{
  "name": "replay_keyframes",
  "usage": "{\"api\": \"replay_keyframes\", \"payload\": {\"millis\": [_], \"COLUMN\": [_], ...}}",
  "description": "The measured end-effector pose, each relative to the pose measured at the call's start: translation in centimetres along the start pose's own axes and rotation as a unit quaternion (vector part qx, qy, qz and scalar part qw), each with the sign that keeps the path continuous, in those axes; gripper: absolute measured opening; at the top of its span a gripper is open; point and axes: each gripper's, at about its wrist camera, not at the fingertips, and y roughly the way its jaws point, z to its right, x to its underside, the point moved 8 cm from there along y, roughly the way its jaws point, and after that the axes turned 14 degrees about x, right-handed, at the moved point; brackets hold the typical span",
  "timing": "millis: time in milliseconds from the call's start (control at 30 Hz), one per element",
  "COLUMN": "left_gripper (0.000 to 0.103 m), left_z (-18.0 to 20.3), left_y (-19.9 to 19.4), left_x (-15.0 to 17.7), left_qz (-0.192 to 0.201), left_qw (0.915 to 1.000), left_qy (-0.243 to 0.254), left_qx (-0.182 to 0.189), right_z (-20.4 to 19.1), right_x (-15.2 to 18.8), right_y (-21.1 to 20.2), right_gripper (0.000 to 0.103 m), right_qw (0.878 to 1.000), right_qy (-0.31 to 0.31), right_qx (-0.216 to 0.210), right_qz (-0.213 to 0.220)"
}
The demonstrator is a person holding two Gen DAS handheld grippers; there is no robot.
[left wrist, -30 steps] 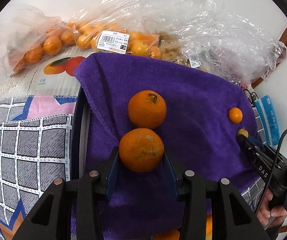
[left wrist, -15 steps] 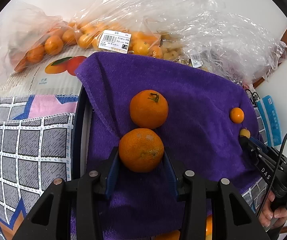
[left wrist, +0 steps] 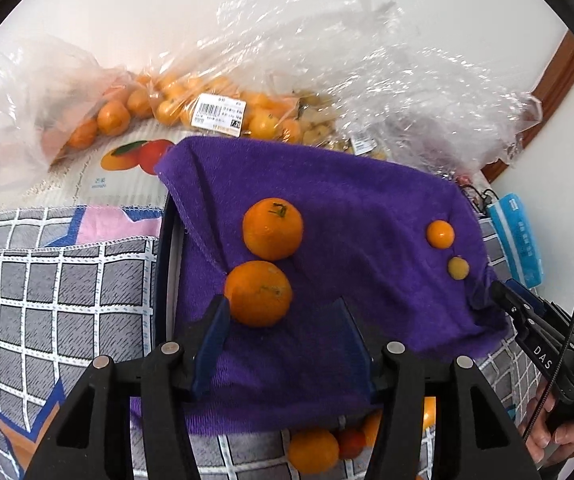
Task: Organize fruits
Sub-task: 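Open the left tool on the towel while the right tool releases the yellow fruit there, then pull both open tools back from the towel toward the fruit row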
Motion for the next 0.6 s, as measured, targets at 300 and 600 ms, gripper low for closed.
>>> {"api": "replay_keyframes", "payload": {"millis": [300, 600], "left_gripper": [0.053, 0.053], "left_z": [2.1, 3.5], "left_y": [-3.4, -7.3], "left_x": [1.3, 3.0], "left_qz": [0.025, 0.053], "left_qw": [0.9995, 0.9982], "left_qy": [0.018, 0.028], "left_qx": [0.000, -0.004], "right_z": [1.7, 2.9], "right_x": [0.9, 2.2], "right_y": [-4.5, -9.0], "right_gripper": [0.035, 0.038], "right_qw": [1.000, 0.998], "right_qy": [0.015, 0.025], "right_qx": [0.001, -0.002], "right_qz": [0.027, 0.053]}}
